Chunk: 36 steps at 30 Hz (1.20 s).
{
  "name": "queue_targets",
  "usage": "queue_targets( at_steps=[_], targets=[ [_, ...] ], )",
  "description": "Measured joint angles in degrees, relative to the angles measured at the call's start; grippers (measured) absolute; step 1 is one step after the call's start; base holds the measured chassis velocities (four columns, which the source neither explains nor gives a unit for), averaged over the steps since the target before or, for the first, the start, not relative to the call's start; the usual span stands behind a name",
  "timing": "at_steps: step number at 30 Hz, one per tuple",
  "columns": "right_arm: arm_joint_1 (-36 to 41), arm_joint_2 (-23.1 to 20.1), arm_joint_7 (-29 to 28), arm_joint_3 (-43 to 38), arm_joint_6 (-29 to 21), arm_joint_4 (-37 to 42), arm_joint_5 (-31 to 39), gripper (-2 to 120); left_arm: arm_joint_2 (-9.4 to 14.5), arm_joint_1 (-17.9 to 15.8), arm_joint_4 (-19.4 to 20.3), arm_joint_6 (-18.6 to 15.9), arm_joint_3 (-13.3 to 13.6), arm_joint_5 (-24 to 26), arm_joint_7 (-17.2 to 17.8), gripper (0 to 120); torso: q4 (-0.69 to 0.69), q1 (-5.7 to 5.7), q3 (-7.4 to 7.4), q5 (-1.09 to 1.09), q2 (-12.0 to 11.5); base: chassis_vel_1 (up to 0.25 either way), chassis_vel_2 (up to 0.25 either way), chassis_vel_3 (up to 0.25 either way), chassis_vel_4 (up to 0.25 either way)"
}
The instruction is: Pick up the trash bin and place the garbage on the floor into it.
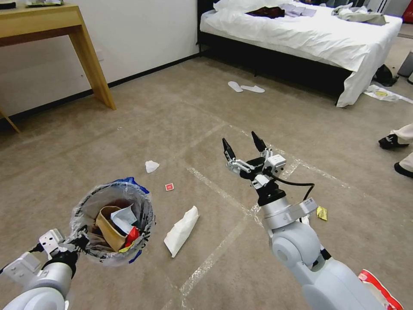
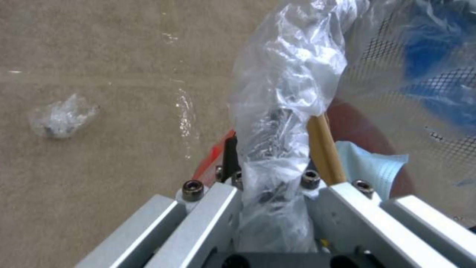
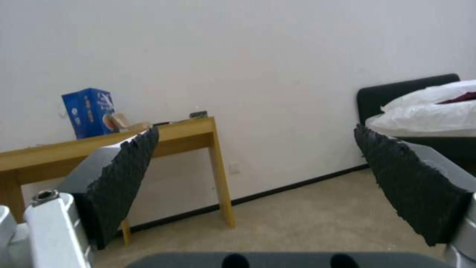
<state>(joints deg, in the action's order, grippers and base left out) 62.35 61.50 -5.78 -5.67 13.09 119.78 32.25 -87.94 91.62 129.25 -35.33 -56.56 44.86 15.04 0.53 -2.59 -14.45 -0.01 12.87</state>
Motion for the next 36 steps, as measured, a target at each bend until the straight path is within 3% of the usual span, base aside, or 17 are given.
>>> queue_targets(
  at_steps=[26, 30, 31, 32, 34, 35, 36],
  targets=[
    [-1.4, 1.3, -0.9, 2.9, -0.8, -1.9, -0.3, 100, -0.5, 0.1, 0.1, 0.1, 0.2, -0.3, -0.1, 1, 0.00, 0.02, 0.01, 0.00, 0.0, -0.012, 0.012, 0.013, -0.014],
    [-2.7, 2.4, -5.2, 4.7, -4.7, -2.5, 1.0, 100, -0.5, 0.0, 0.0, 0.2, 0.1, -0.3, -0.1, 1, 0.01, 0.01, 0.00, 0.00, 0.0, -0.055, 0.051, 0.059, -0.056],
    [-4.1, 3.3, -8.9, 6.4, -8.4, -3.0, 4.2, 100, -0.5, 0.0, -0.1, 0.2, 0.1, -0.3, -0.1, 1, 0.00, 0.02, 0.00, 0.00, 0.0, 0.000, 0.000, 0.000, 0.000],
    [-4.1, 3.3, -8.9, 6.4, -8.4, -3.0, 4.2, 100, -0.5, 0.0, -0.1, 0.2, 0.1, -0.3, -0.1, 1, 0.00, 0.02, 0.00, 0.00, 0.0, 0.000, 0.000, 0.000, 0.000],
    [-6.5, 5.0, -15.8, 9.3, -16.0, -4.0, 11.1, 100, -0.6, 0.0, -0.1, 0.2, 0.0, -0.4, -0.1, 1, 0.00, 0.02, 0.01, 0.00, 0.0, 0.000, 0.000, 0.000, 0.000],
    [-6.5, 5.0, -15.8, 9.3, -16.0, -4.0, 11.1, 100, -0.6, 0.0, -0.1, 0.2, 0.0, -0.4, -0.1, 1, 0.00, 0.02, 0.01, 0.00, 0.0, 0.000, 0.000, 0.000, 0.000],
    [-7.4, 5.6, -18.7, 10.5, -19.2, -4.6, 14.0, 100, -0.7, 0.0, -0.1, 0.2, 0.0, -0.5, -0.1, 1, -0.01, 0.02, 0.01, 0.00, 0.0, 0.000, 0.000, 0.000, 0.000]
  ],
)
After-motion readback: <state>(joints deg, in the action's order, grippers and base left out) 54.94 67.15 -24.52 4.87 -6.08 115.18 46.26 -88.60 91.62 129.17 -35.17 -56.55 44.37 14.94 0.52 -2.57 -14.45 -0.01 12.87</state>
